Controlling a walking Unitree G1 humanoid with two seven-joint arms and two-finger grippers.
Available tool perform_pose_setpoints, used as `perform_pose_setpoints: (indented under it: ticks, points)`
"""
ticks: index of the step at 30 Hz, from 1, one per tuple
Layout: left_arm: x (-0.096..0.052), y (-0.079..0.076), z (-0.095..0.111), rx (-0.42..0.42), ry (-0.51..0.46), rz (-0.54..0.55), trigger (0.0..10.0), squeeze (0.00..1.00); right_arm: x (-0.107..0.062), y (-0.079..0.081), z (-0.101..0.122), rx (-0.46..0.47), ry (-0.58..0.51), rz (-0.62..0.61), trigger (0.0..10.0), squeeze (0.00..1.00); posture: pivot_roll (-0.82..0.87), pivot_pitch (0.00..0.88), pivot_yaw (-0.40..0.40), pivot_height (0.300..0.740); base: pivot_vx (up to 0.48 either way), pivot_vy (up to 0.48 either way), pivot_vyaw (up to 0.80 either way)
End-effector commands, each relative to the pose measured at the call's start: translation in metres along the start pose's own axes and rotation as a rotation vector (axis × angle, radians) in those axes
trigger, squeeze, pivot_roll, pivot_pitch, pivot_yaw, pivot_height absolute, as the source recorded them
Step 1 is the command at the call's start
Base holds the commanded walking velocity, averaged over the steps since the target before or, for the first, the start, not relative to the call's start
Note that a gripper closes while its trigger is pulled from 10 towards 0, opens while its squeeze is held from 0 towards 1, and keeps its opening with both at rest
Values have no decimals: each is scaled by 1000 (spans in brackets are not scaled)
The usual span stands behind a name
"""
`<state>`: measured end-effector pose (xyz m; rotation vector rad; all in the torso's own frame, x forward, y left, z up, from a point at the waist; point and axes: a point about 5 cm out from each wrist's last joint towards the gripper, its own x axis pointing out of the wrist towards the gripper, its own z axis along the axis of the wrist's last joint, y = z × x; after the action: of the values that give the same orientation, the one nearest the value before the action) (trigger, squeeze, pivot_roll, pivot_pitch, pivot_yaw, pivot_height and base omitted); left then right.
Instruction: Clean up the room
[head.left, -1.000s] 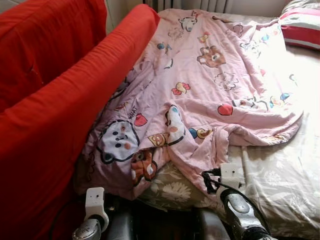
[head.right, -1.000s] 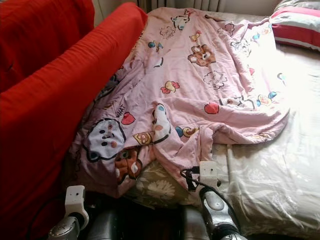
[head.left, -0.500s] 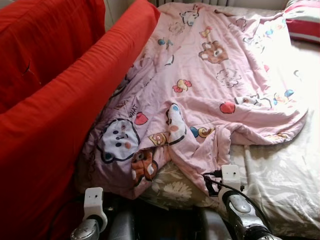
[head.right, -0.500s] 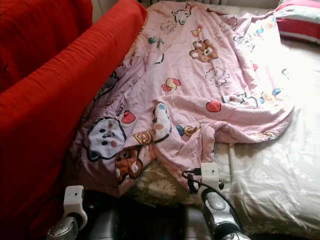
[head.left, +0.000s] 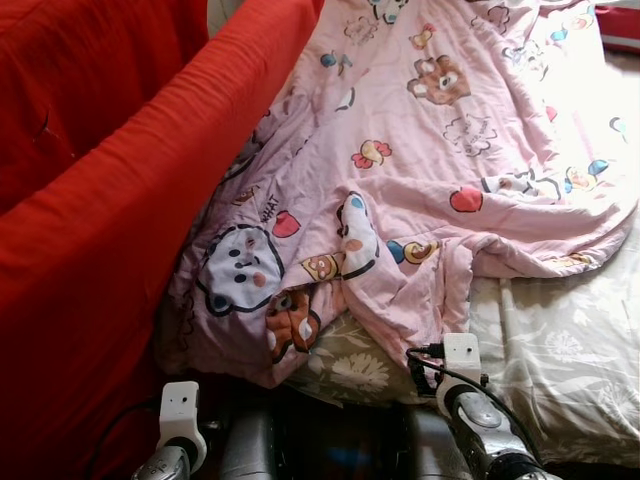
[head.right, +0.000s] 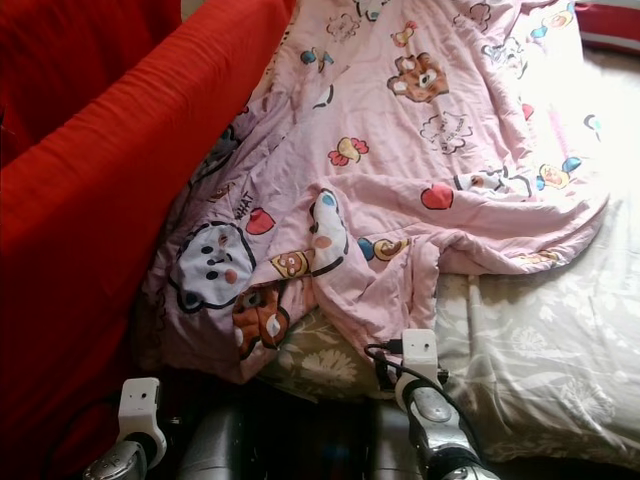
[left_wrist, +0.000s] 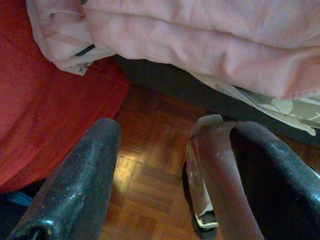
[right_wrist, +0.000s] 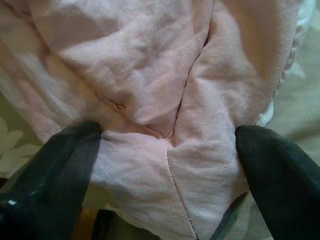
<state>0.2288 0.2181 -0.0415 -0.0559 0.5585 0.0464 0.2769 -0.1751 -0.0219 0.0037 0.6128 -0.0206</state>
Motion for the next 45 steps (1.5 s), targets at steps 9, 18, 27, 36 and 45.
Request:
perform_pose_setpoints:
  ticks: [9,18,27,36,45]
  points:
    - [-3,4,-8,22,39,3,10000,0,-3,-4,-14,-1,60,-33,0,0,31,282,80,626,0,0,0]
    - [-3,3,-7,19,42,-2,10000,0,-5,-4,-19,-4,71,-28,0,0,28,269,79,626,0,0,0]
    - [0,0,-3,14,35,-9,10000,0,-3,-4,-14,-3,62,-30,0,0,24,255,72,626,0,0,0]
    - [3,-6,-1,5,33,-15,10000,0,-2,-6,-11,-7,54,-33,0,0,23,236,61,626,0,0,0]
    - [5,-7,3,2,23,-15,10000,0,-2,-6,-9,-5,49,-37,0,0,22,218,57,626,0,0,0]
